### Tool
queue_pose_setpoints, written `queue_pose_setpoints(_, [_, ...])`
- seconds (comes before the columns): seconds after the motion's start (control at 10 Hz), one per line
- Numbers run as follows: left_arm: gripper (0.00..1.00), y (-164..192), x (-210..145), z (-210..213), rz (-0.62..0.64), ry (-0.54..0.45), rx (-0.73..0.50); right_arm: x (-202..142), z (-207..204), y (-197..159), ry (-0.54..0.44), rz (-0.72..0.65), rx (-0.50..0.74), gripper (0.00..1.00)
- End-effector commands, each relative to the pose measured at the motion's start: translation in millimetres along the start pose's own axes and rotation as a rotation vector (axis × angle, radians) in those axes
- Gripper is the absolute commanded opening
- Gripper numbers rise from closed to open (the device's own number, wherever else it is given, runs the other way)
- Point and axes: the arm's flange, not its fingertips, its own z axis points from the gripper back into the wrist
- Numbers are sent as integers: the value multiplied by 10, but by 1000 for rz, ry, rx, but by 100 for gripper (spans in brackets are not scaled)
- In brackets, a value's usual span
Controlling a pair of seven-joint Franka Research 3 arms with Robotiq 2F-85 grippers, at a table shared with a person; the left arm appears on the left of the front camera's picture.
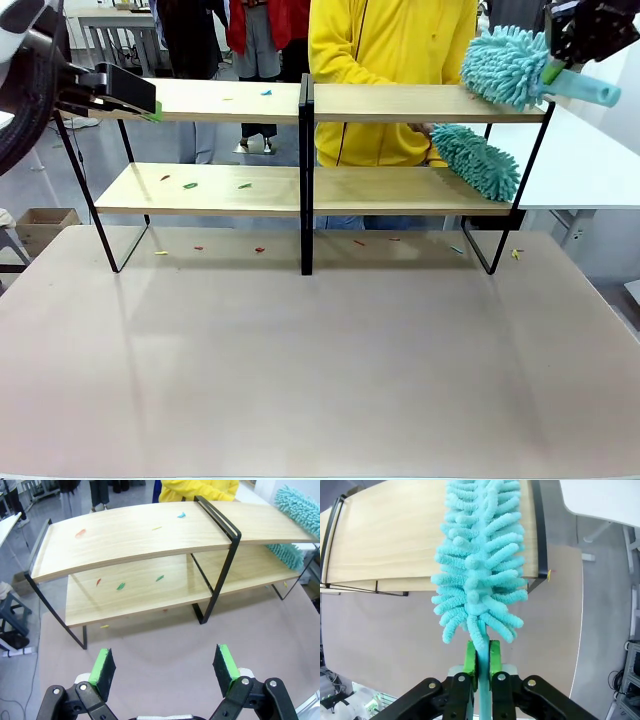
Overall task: Clean the shelves.
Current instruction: Clean a randomly selected level of the Shelf with the Duster.
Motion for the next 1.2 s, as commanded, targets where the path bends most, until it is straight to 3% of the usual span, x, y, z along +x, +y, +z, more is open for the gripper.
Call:
queue_pose_setpoints(0.0, [100,3,1,8,1,-2,9,-33,33,-50,-44,-2,-16,12])
queue_pose_setpoints(0.2, [100,3,1,8,1,-2,9,-43,16,-14,-49,19,53,12])
queue_pose_setpoints(0.4, [100,3,1,8,1,-2,9,-43,-19,16,-35,33,45,12])
queue_pose_setpoints(0.6, [100,3,1,8,1,-2,9,-67,34,72,-105,96,144,12])
queue_pose_setpoints(0.9, [100,3,1,8,1,-2,9,-93,-17,146,-40,127,203,12])
queue_pose_setpoints(1.1, [100,3,1,8,1,-2,9,-102,-71,113,24,127,136,12])
